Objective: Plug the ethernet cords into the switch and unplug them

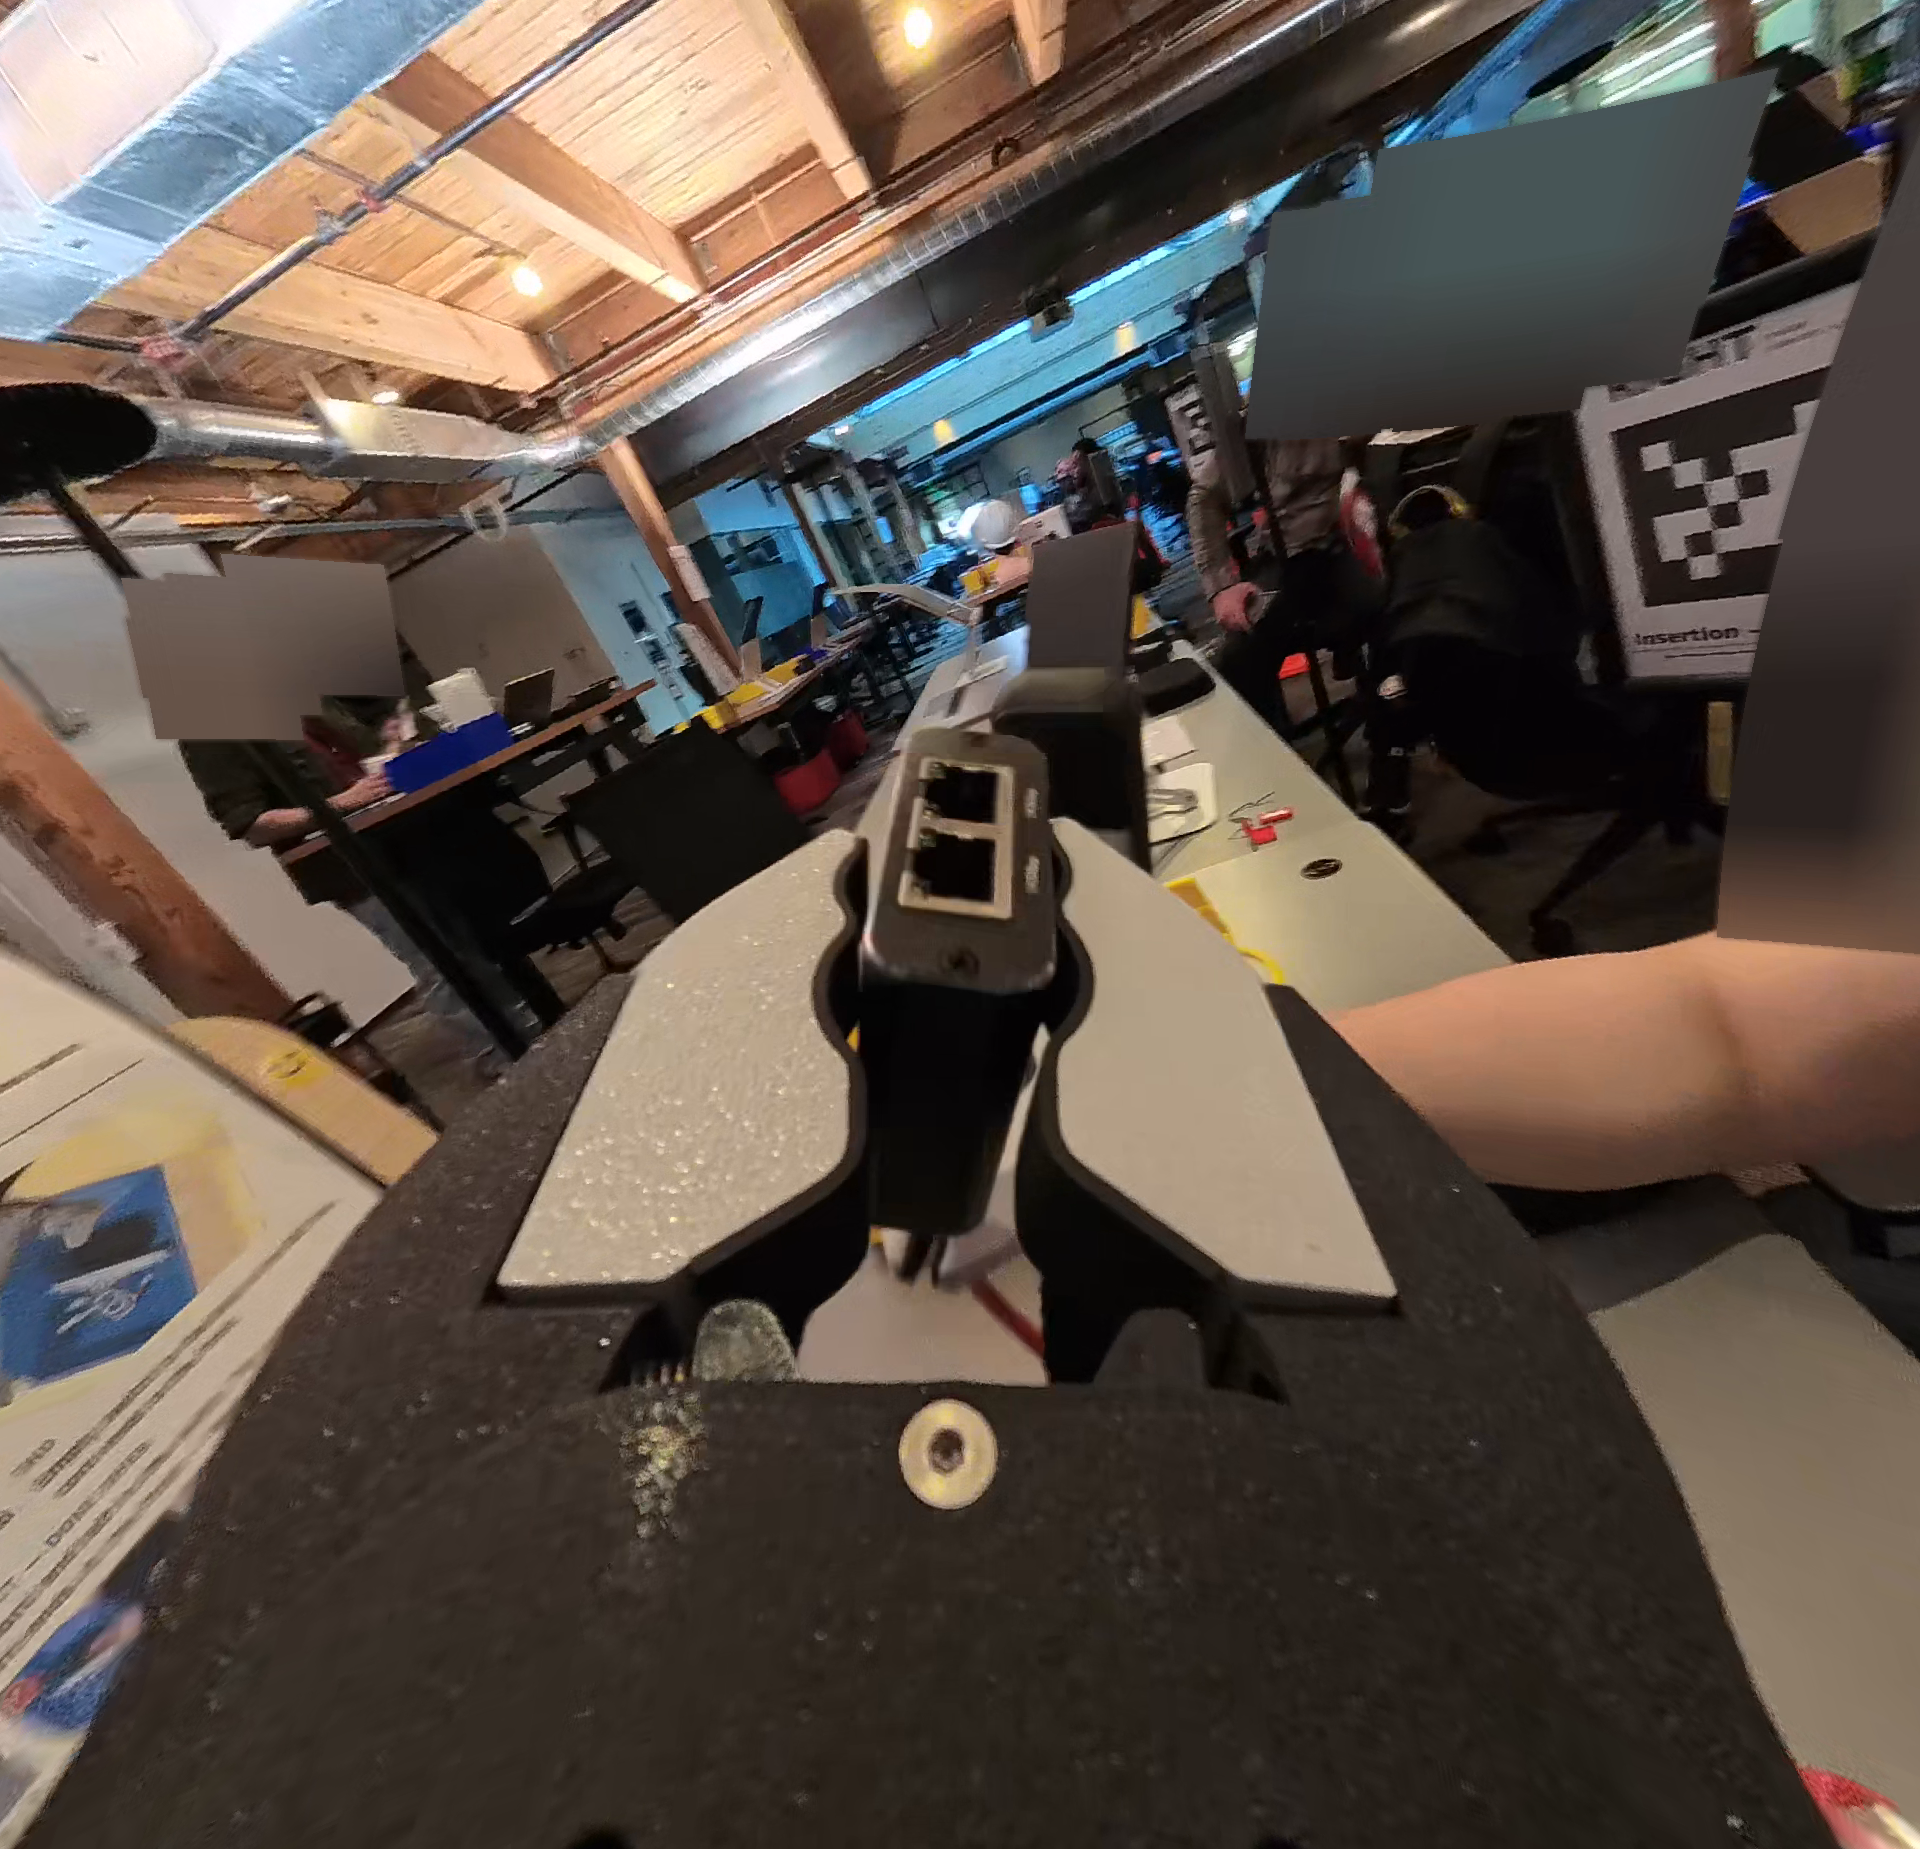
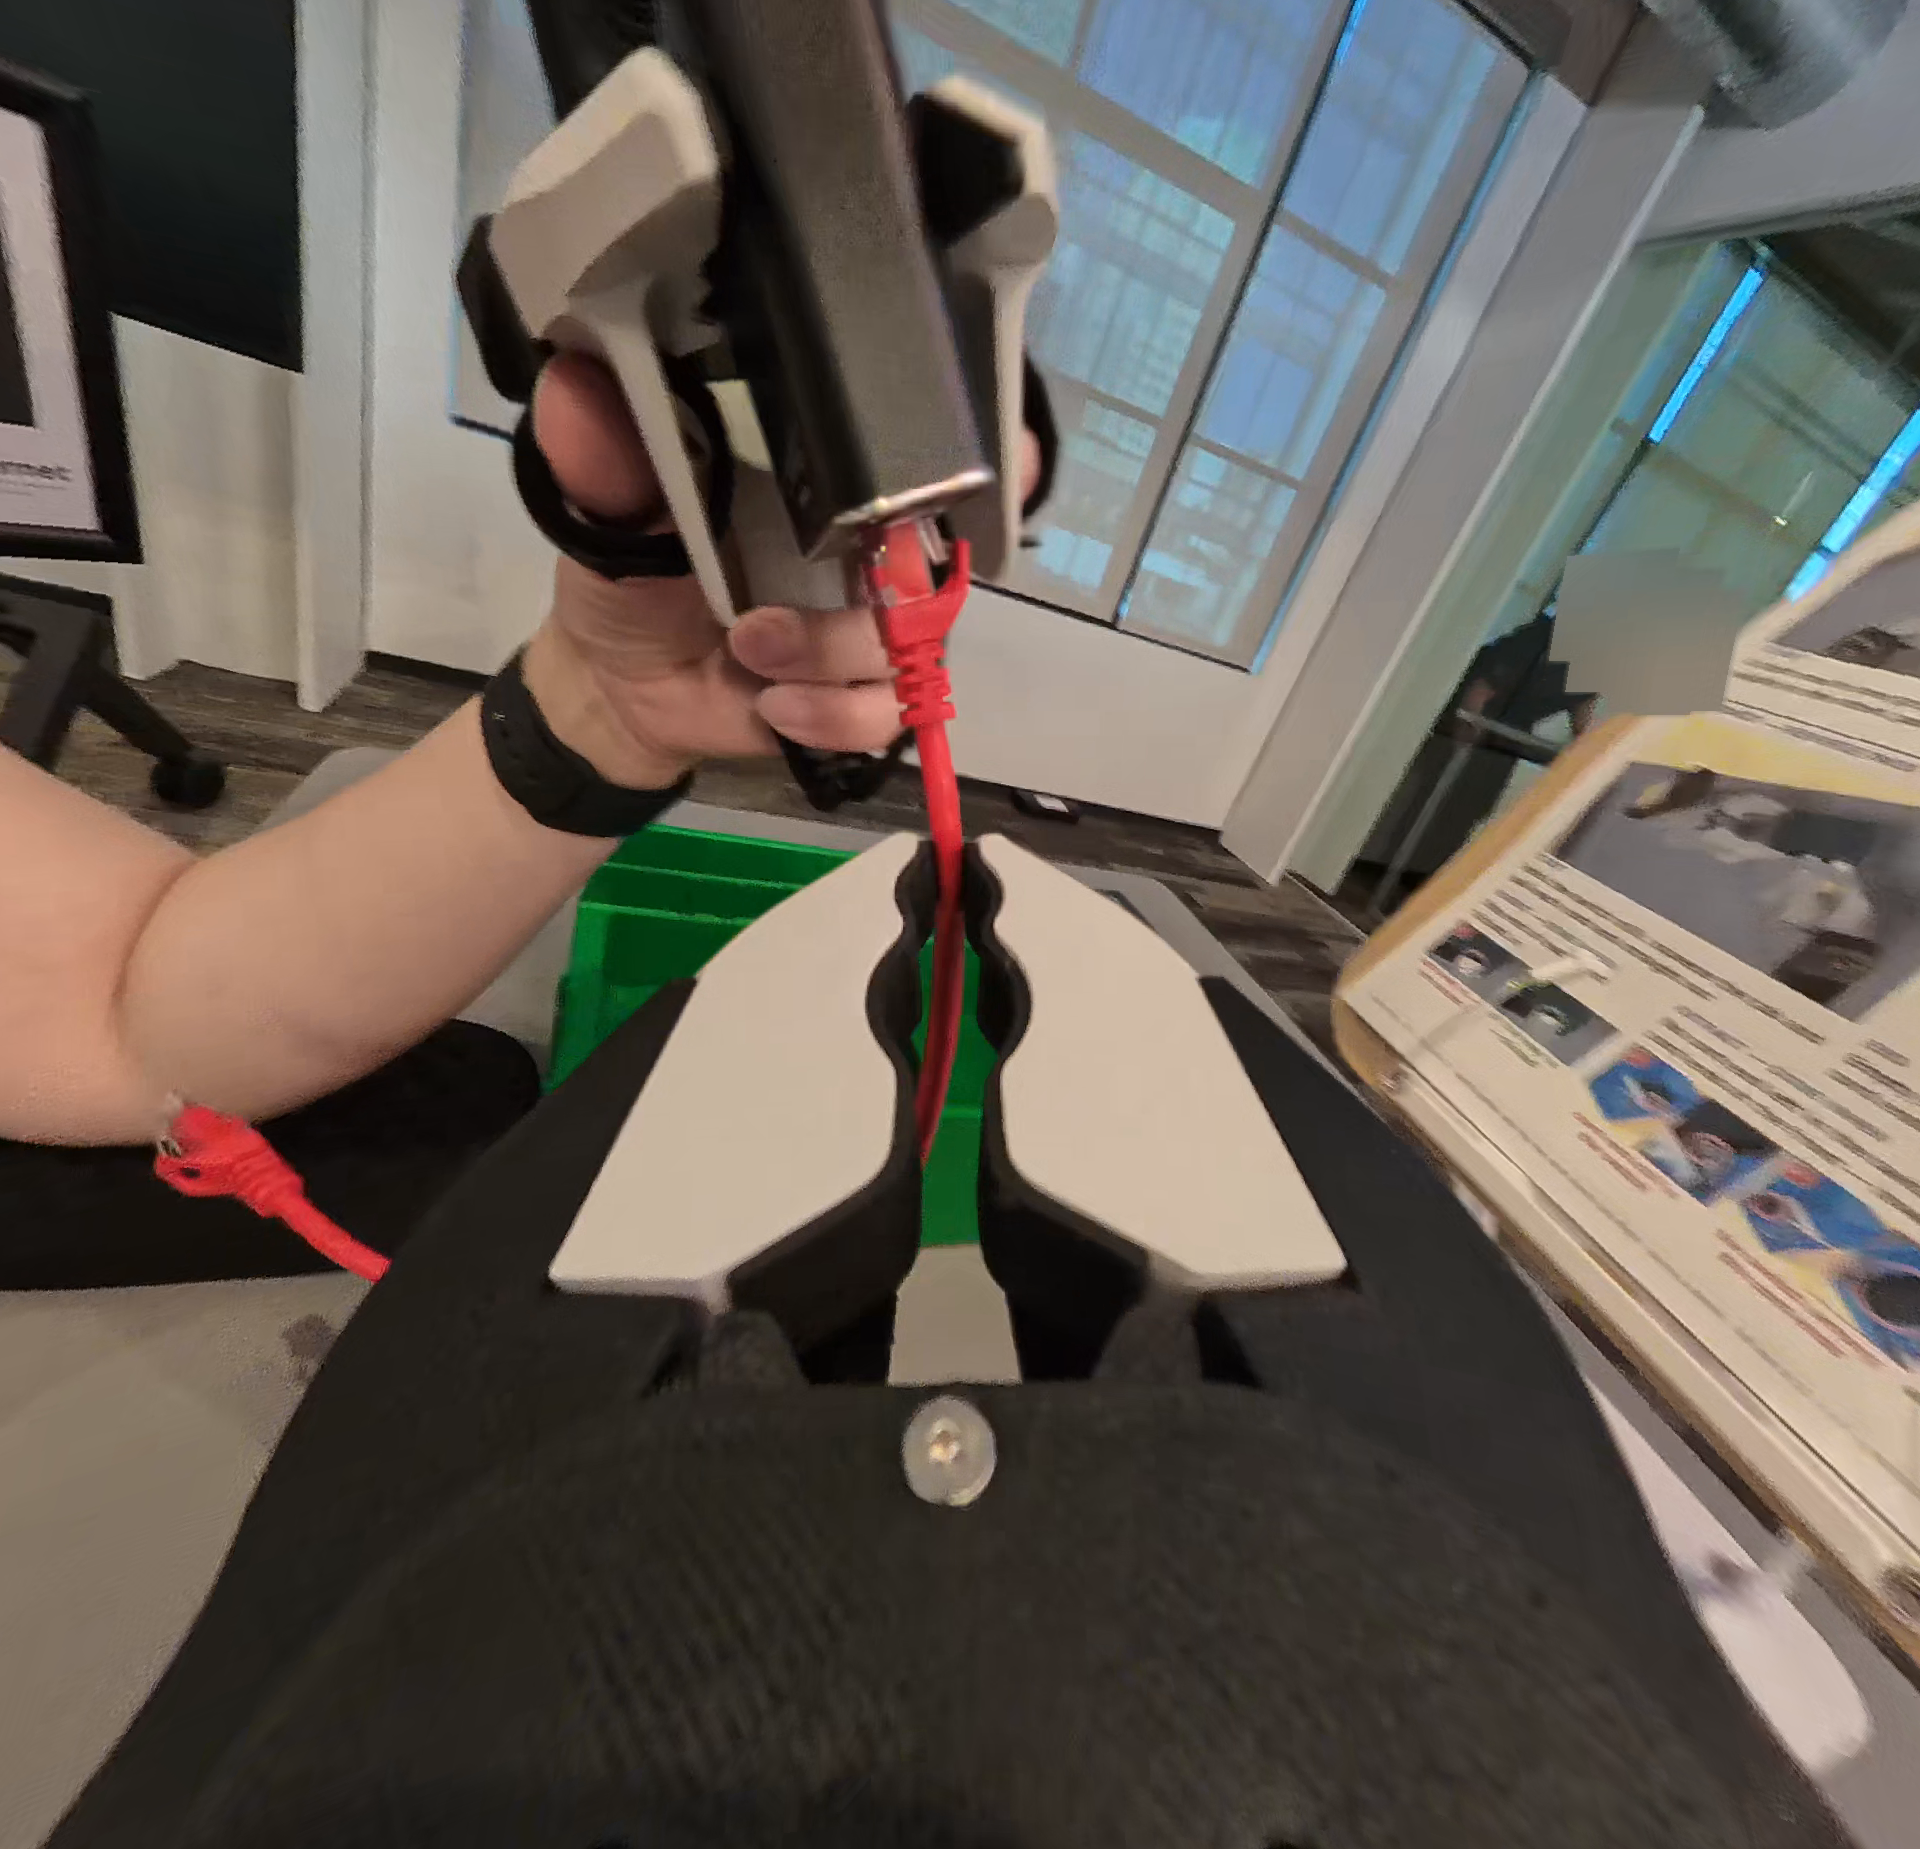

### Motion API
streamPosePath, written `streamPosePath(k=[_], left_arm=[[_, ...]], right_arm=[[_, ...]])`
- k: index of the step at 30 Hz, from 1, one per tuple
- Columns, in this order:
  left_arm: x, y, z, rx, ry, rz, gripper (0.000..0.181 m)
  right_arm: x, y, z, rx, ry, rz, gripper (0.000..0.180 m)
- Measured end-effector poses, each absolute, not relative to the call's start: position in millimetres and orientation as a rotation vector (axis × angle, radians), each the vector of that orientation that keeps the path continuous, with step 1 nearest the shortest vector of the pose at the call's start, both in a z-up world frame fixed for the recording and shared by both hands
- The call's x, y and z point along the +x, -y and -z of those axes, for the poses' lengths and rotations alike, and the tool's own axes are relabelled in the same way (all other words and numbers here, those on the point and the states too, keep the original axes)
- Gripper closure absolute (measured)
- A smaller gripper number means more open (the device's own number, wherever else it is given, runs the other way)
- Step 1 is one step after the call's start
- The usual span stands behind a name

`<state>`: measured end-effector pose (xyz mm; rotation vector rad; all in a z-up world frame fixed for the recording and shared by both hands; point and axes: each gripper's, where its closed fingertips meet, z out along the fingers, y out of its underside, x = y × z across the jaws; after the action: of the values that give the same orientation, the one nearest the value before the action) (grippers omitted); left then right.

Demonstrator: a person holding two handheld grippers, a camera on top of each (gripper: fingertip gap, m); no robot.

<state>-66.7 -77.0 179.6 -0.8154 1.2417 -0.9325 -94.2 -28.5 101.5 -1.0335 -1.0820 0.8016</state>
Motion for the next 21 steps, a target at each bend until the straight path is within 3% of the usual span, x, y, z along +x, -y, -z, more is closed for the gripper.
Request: streamPosePath(k=[5,12,21], left_arm=[[-87.0,36.5,-176.3,-0.932,-1.163,0.557,0.132],[-88.5,10.8,-150.9,-1.038,-1.247,-0.079,0.125],[-73.8,-18.0,-121.9,-1.103,-1.294,-0.295,0.155]], right_arm=[[-51.8,-7.0,-119.3,-1.146,1.103,-0.388,0.174],[-20.3,-25.7,-126.5,-1.197,1.132,0.272,0.174],[-17.4,-15.6,-130.5,-1.144,1.157,0.502,0.174]])
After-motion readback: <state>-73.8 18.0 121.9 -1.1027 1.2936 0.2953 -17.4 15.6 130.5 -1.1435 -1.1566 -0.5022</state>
